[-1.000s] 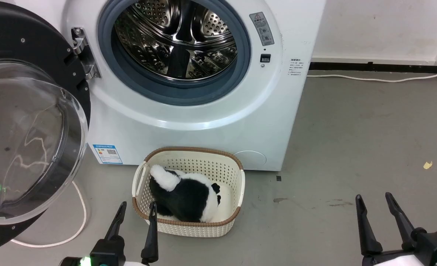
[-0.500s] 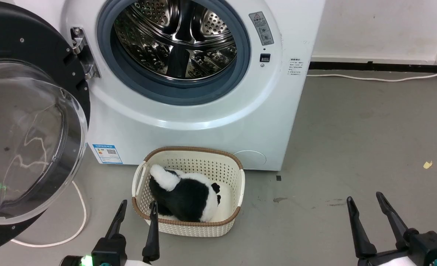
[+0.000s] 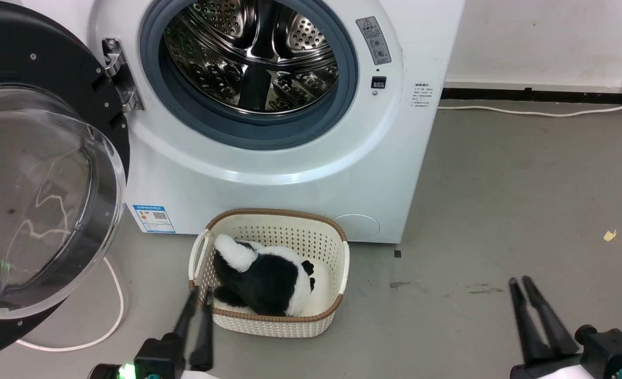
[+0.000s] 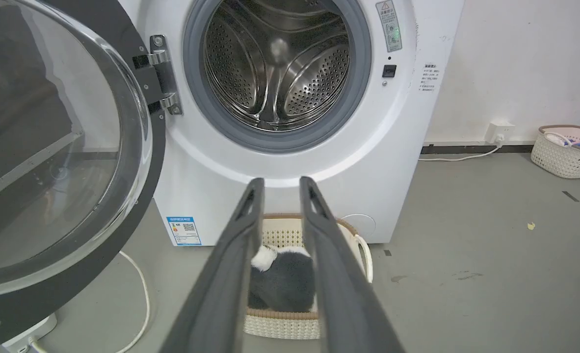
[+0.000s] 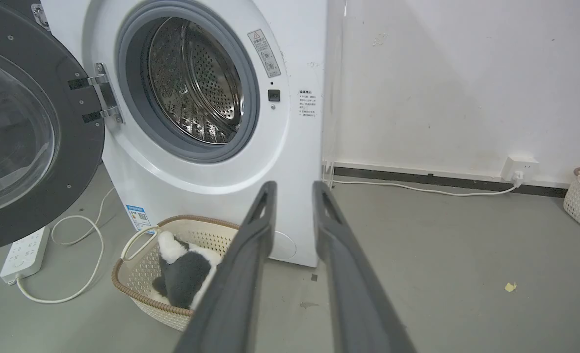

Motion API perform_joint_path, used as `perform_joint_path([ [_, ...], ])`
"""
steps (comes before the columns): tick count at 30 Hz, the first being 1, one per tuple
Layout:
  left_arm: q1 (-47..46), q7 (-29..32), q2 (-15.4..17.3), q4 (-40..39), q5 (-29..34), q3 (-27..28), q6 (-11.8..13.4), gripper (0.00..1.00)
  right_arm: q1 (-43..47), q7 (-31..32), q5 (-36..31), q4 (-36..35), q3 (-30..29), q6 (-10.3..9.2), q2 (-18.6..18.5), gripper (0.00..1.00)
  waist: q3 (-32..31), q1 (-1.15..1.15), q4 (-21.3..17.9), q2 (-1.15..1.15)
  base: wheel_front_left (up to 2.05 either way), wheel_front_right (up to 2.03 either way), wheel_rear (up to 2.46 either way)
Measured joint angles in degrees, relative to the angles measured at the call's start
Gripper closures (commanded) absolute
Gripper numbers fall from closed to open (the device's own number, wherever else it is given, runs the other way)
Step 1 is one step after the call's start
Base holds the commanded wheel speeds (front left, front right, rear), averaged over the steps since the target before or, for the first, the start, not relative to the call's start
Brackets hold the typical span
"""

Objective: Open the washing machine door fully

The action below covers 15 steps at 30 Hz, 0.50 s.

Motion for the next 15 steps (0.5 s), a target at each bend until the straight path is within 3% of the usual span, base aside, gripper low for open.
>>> perform_joint_path([
  [15,0.0,1.3,-0.24,-0.13,0.3,0.99,-0.59,1.0,-0.1,1.09,-0.1,-0.01,0.15,0.0,0.0,1.0,-0.07,0.01,-0.3,0.0,0.0,0.0,0.0],
])
